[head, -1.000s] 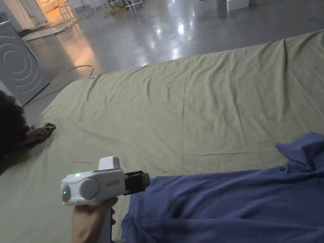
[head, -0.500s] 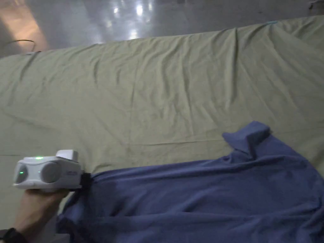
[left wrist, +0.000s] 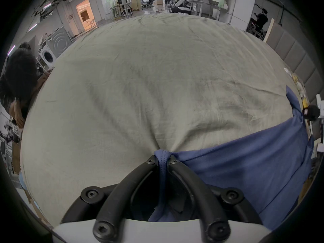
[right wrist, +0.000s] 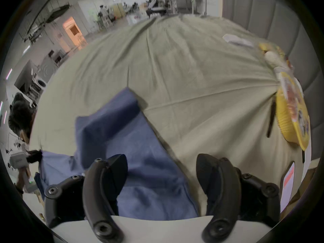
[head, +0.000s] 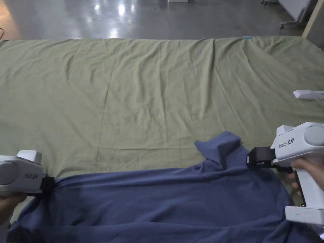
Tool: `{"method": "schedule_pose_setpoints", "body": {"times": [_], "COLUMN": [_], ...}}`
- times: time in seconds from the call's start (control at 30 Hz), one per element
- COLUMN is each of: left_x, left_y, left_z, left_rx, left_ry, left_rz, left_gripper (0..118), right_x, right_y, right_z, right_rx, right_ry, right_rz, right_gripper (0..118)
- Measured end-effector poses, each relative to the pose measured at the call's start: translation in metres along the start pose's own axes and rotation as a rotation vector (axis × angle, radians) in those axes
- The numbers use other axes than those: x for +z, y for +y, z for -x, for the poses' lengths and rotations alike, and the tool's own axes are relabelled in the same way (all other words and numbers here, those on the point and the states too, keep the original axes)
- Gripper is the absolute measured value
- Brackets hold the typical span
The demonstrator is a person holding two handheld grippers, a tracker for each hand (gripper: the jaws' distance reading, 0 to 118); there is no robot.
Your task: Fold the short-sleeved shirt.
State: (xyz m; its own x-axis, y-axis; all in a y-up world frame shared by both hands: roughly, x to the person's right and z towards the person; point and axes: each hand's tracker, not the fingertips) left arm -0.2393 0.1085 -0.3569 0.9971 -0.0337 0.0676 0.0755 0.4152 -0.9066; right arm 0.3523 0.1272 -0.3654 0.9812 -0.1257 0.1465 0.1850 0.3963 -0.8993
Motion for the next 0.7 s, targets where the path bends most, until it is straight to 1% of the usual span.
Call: {"method": "schedule_pose_setpoints", "body": {"times": [0.03,0.07,0.1,0.13,0.17,0.2,0.23,0.27,0.33,0.37,0.43,0.47,0.5,0.53,0.57,0.6,0.63,0.67,0.7], "left_x": [0.000,0.000,0.000,0.001,0.002,0.004,0.005,0.010,0.026,0.039,0.061,0.079,0.094,0.112,0.133,0.147,0.162,0.176,0.183], "left_y": [0.000,0.000,-0.003,-0.005,-0.006,-0.007,-0.007,-0.008,-0.012,-0.012,-0.011,-0.012,-0.015,-0.019,-0.034,-0.044,-0.059,-0.076,-0.090], "left_z": [0.003,0.004,0.003,0.003,0.001,-0.001,-0.004,-0.005,-0.006,-0.003,0.012,0.018,0.023,0.026,0.027,0.028,0.030,0.032,0.035], "left_rx": [0.033,0.051,0.055,0.052,0.042,0.040,0.041,0.033,0.022,0.044,0.091,0.118,0.136,0.135,0.105,0.094,0.083,0.077,0.090], "left_ry": [-0.011,-0.014,-0.013,-0.010,-0.001,0.008,0.018,0.032,0.038,0.018,-0.032,-0.062,-0.087,-0.119,-0.115,-0.118,-0.117,-0.120,-0.133], "left_rz": [-0.002,-0.011,-0.018,-0.027,-0.040,-0.047,-0.054,-0.081,-0.197,-0.252,-0.352,-0.389,-0.424,-0.457,-0.506,-0.526,-0.536,-0.559,-0.560], "left_gripper": [7,7,7,7,7,7,5,5,4,4,4,4,4,4,4,4,4,4,4], "right_x": [-0.004,-0.009,-0.015,-0.009,-0.003,0.000,-0.005,-0.005,-0.006,-0.003,0.001,-0.004,0.038,0.082,0.100,0.113,0.117,0.124,0.133], "right_y": [-0.005,-0.009,-0.011,-0.016,-0.017,-0.018,-0.015,-0.015,-0.015,-0.003,-0.002,0.004,-0.017,-0.039,-0.055,-0.065,-0.076,-0.084,-0.098], "right_z": [0.011,0.020,0.027,0.032,0.034,0.033,0.030,0.030,0.032,0.023,0.025,0.025,0.015,0.007,0.007,0.007,0.007,-0.002,-0.011], "right_rx": [0.069,0.118,0.147,0.252,0.253,0.240,0.228,0.204,0.147,0.150,0.170,0.145,0.106,0.096,0.114,0.125,0.100,0.088,0.074], "right_ry": [-0.026,-0.047,-0.061,-0.118,-0.113,-0.103,-0.095,-0.087,-0.049,-0.008,0.021,0.045,0.038,0.055,0.067,0.081,0.282,0.260,0.273], "right_rz": [0.035,0.051,0.070,0.020,0.004,0.008,0.009,0.000,-0.044,-0.100,-0.189,-0.234,-0.254,-0.275,-0.351,-0.380,-0.338,-0.370,-0.367], "right_gripper": [72,70,70,65,54,38,1,0,0,0,0,0,0,0,0,0,0,0,0]}}
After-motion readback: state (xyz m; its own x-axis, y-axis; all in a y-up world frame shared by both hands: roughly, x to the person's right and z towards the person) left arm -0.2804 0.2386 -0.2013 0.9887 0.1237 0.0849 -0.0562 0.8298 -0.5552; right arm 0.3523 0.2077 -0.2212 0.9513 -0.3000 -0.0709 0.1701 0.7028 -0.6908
